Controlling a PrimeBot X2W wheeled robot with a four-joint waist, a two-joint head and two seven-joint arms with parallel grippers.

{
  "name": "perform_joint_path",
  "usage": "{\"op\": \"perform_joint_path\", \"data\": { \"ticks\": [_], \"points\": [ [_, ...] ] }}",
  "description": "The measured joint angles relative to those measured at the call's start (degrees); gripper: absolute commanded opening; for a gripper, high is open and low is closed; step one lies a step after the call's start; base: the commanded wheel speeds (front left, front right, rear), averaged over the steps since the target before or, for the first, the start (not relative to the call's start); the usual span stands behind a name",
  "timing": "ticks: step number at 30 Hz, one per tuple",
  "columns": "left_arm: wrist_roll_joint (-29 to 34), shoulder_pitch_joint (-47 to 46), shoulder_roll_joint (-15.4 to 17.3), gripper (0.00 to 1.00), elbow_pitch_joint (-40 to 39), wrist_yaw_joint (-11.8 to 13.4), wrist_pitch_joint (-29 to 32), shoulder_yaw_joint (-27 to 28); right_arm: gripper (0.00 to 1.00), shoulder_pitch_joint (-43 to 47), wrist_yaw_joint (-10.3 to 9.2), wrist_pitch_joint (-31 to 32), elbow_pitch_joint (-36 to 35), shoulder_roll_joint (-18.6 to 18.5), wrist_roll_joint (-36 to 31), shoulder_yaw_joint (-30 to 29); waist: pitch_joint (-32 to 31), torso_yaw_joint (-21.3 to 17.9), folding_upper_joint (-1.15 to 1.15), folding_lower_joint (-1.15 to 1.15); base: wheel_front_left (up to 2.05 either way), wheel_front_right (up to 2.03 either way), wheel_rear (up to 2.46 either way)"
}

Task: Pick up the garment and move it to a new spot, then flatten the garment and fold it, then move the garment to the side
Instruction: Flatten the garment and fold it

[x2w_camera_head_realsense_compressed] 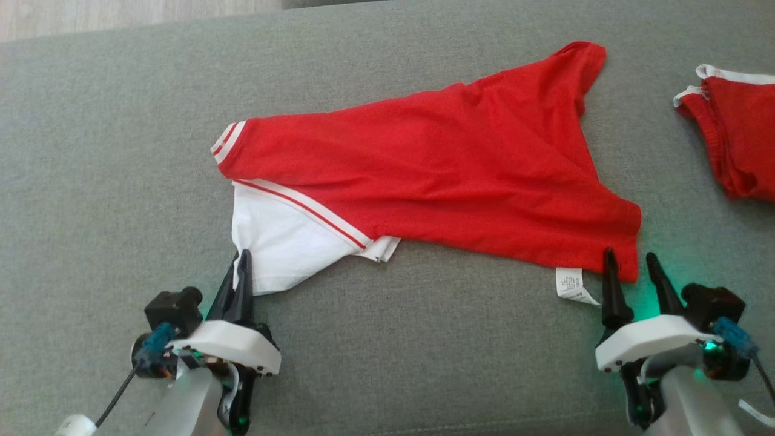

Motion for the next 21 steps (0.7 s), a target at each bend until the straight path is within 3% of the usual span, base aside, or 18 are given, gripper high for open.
{"op": "perform_joint_path", "data": {
  "ticks": [16, 17, 18, 20, 21],
  "points": [
    [4.48, -0.26, -1.48, 0.0, -0.53, -1.05, 0.0, 1.4, 1.0, -2.41, -0.02, -1.27, 4.6, -0.66, 5.08, 4.01, 2.18, 1.54, 0.0, 0.0, 0.0, 0.0, 0.0],
    [4.48, -0.26, -1.48, 0.0, -0.56, -1.05, 0.0, 1.31, 0.8, -2.65, -0.03, -1.35, 4.93, -0.86, 5.31, 4.53, 2.19, 1.7, 0.0, 0.0, 0.0, 0.0, 0.0],
    [4.49, -0.26, -1.46, 0.0, -0.59, -1.05, 0.0, 1.2, 0.48, -2.87, -0.04, -1.36, 5.26, -1.11, 5.38, 5.05, 2.2, 1.83, 0.0, -0.01, 0.0, 0.0, 0.0],
    [4.48, -0.26, -1.4, 0.0, -0.75, -1.05, 0.0, 0.92, 0.0, -3.0, -0.04, -1.65, 5.84, -1.44, 5.49, 5.6, 2.25, 2.03, 0.0, -0.01, 0.0, 0.0, 0.0],
    [4.44, -0.26, -1.36, 0.0, -0.87, -1.05, 0.0, 0.77, 0.0, -3.11, -0.04, -1.72, 6.06, -1.44, 5.68, 5.67, 2.3, 2.13, 0.0, -0.01, 0.0, 0.0, 0.0]
  ]
}}
